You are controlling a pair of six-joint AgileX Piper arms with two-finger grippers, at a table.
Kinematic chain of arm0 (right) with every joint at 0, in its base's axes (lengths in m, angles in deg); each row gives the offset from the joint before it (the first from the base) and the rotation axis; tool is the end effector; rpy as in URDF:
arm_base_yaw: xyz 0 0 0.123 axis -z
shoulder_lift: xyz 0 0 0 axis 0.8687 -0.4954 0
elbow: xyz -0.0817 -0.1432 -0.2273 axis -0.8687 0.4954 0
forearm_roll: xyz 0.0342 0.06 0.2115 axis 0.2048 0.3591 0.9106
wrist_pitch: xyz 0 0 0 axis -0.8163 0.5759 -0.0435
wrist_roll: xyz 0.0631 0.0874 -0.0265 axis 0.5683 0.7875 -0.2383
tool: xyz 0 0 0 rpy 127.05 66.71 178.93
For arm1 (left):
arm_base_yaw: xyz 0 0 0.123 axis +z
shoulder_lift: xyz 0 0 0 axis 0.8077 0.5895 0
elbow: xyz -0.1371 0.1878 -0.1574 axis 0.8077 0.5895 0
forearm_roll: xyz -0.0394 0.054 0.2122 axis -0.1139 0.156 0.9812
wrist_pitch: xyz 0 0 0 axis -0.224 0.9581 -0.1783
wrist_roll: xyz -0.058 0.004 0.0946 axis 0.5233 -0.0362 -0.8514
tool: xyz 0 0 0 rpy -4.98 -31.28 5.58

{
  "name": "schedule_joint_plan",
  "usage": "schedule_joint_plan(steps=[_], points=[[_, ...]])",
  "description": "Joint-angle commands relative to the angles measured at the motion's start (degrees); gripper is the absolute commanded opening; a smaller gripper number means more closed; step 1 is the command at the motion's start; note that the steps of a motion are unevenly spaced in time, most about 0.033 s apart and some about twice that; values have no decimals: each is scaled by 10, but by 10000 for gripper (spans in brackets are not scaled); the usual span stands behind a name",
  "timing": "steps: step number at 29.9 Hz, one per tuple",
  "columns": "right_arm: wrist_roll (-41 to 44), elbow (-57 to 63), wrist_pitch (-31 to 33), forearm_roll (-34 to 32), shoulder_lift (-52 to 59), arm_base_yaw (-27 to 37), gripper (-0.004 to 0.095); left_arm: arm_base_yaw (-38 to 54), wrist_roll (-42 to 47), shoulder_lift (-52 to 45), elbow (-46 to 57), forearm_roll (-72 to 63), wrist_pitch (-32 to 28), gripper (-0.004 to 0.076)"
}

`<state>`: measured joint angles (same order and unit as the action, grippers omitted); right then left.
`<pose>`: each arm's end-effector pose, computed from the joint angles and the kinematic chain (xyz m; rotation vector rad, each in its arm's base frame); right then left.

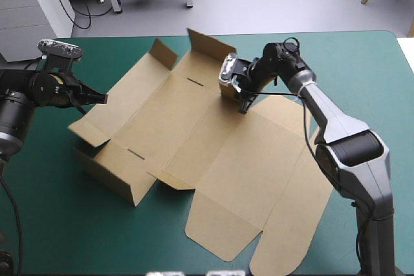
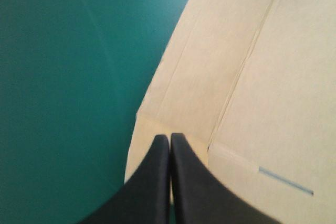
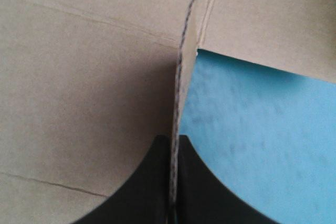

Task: Fold the box

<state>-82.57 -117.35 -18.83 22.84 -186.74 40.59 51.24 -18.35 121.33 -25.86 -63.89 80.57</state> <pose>0.4243 0.1818 0.2431 -1.6124 2.0705 0.1466 0.2766 -0.0072 0.3659 0.2161 2.4195 0.1086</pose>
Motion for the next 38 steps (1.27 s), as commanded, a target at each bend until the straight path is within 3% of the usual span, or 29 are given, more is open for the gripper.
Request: schedule_joint_plan(steps=[1, 9, 20, 29, 34, 38], points=[[-87, -62, -20, 64, 16, -26, -19, 1, 1, -22, -18, -5, -20, -10], [-193, -104, -16, 59, -6, -63, -20, 1, 1, -22, -18, -7, -6, -10], [-213, -104, 68, 3, -6, -111, -19, 1, 1, -22, -18, -7, 10, -10], [-197, -104, 77, 5, -6, -140, -19, 1, 1, -22, -18, -7, 7, -10], [-107, -104, 79, 9, -6, -142, -19, 1, 0, -22, -18, -7, 10, -10], [-102, -104, 78, 8, -6, -142, -3, 1, -8, -22, -18, -7, 13, -10]])
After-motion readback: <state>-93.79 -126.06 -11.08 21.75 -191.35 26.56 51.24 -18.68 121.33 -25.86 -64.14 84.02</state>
